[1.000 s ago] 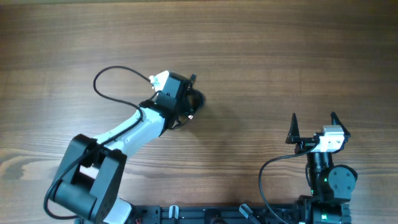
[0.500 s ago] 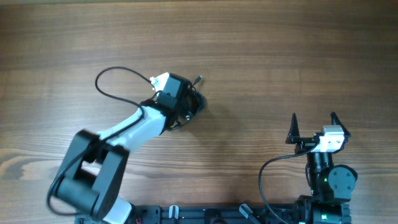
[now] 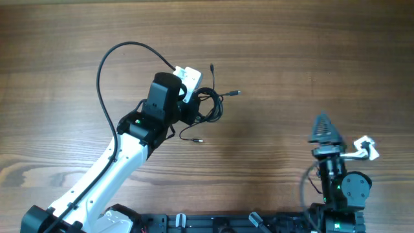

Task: Untangle cables
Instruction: 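Lift the cable bundle with the left gripper toward the center, then reach the right gripper to the held bundle and grasp a cable loop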

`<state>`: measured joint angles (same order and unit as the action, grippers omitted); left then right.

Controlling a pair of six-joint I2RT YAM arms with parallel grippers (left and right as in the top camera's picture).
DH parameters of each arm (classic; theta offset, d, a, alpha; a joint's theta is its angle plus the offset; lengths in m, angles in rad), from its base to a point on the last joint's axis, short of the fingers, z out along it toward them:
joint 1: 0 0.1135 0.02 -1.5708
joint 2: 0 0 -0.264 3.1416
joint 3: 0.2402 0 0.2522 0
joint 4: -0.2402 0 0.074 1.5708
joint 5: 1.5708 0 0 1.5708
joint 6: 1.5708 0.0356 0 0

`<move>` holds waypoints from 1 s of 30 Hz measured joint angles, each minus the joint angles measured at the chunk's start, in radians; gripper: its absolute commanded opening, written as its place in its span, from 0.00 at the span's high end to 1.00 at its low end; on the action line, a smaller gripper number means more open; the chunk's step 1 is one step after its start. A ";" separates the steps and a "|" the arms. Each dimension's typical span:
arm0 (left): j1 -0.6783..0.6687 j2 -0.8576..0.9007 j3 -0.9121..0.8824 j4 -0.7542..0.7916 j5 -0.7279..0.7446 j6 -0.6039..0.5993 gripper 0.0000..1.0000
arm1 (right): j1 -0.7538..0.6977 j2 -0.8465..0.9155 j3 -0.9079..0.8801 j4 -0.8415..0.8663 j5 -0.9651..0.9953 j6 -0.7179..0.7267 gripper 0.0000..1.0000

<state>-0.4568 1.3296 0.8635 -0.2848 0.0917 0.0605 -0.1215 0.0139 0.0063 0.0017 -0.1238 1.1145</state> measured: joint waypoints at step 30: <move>-0.080 0.005 0.000 0.090 0.193 -0.013 0.96 | 0.179 1.011 0.312 0.479 -0.800 -0.198 0.08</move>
<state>-0.5373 1.3346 0.8631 -0.1947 0.2852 0.0471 0.0578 1.0245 0.3187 0.4808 -0.9234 0.9169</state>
